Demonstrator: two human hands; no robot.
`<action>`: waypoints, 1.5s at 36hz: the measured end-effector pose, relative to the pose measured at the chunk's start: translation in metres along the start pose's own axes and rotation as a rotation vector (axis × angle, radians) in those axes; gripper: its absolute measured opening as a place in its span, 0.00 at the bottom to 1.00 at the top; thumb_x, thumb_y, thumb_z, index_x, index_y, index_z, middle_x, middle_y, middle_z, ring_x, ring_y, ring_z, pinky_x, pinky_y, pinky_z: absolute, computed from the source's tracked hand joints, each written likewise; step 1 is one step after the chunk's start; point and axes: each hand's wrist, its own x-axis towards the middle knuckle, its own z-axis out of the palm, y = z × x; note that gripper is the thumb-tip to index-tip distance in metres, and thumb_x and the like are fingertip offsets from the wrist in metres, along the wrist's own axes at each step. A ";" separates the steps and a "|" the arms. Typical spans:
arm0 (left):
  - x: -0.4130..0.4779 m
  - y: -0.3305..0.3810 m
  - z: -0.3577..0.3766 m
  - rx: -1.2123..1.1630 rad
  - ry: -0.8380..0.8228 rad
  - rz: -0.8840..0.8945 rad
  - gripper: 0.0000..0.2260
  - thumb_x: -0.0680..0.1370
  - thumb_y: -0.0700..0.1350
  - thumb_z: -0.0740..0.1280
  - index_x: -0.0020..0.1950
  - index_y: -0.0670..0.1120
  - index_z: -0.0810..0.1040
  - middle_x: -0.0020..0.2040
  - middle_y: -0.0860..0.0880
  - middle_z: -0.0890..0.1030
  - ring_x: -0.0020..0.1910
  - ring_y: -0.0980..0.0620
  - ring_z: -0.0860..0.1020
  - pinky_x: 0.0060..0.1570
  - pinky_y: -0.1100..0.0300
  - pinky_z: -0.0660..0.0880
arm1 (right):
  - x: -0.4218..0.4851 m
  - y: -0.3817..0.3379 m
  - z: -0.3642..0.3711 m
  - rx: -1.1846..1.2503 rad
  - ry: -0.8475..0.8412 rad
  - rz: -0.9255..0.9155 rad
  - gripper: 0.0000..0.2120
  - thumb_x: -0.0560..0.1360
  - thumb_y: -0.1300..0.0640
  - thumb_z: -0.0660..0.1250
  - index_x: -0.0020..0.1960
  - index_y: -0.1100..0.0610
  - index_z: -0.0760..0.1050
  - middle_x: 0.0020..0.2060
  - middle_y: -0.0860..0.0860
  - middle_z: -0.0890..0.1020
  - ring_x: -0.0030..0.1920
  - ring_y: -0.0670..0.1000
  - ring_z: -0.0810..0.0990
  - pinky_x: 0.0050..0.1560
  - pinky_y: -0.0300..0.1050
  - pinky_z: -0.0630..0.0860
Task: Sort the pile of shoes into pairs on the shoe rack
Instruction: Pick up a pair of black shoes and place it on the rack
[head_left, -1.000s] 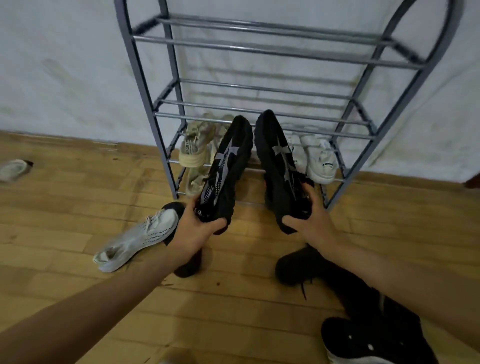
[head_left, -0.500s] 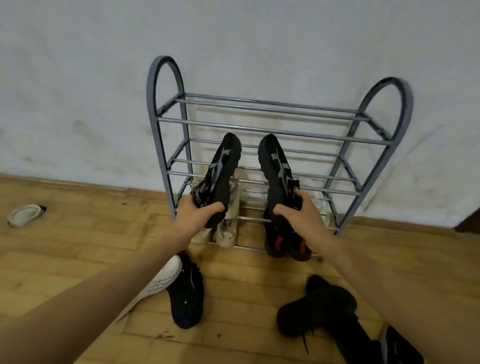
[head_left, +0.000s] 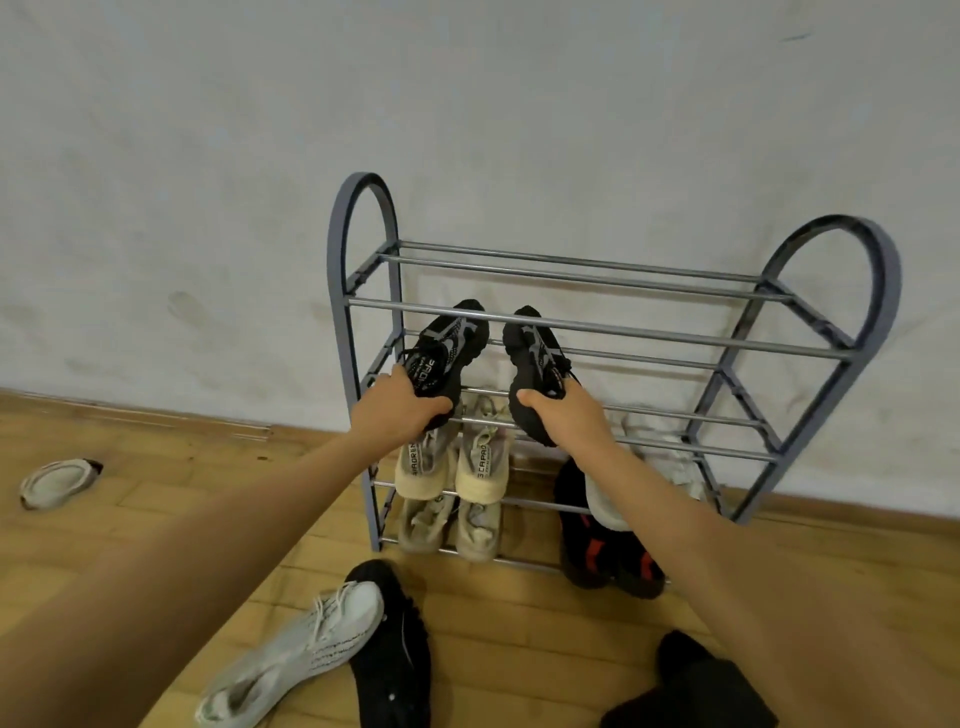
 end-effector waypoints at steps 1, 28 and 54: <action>0.004 0.000 0.000 0.037 0.009 0.006 0.33 0.68 0.62 0.68 0.66 0.44 0.68 0.58 0.44 0.77 0.52 0.43 0.78 0.49 0.51 0.77 | 0.004 -0.003 0.004 -0.020 -0.001 0.005 0.29 0.73 0.41 0.65 0.68 0.54 0.68 0.62 0.55 0.76 0.61 0.59 0.75 0.60 0.53 0.73; 0.045 -0.016 0.029 0.130 0.049 -0.046 0.42 0.74 0.63 0.65 0.76 0.38 0.53 0.73 0.38 0.62 0.73 0.38 0.60 0.66 0.44 0.67 | 0.041 -0.027 0.069 -0.418 0.070 -0.035 0.29 0.75 0.39 0.61 0.69 0.56 0.64 0.65 0.61 0.68 0.64 0.62 0.68 0.57 0.54 0.71; -0.016 -0.039 0.040 -0.052 0.148 0.160 0.29 0.77 0.35 0.60 0.76 0.37 0.51 0.75 0.37 0.56 0.75 0.39 0.55 0.74 0.48 0.56 | -0.011 -0.002 0.068 -0.452 0.049 -0.341 0.32 0.75 0.53 0.66 0.74 0.56 0.57 0.73 0.59 0.56 0.72 0.60 0.57 0.70 0.53 0.63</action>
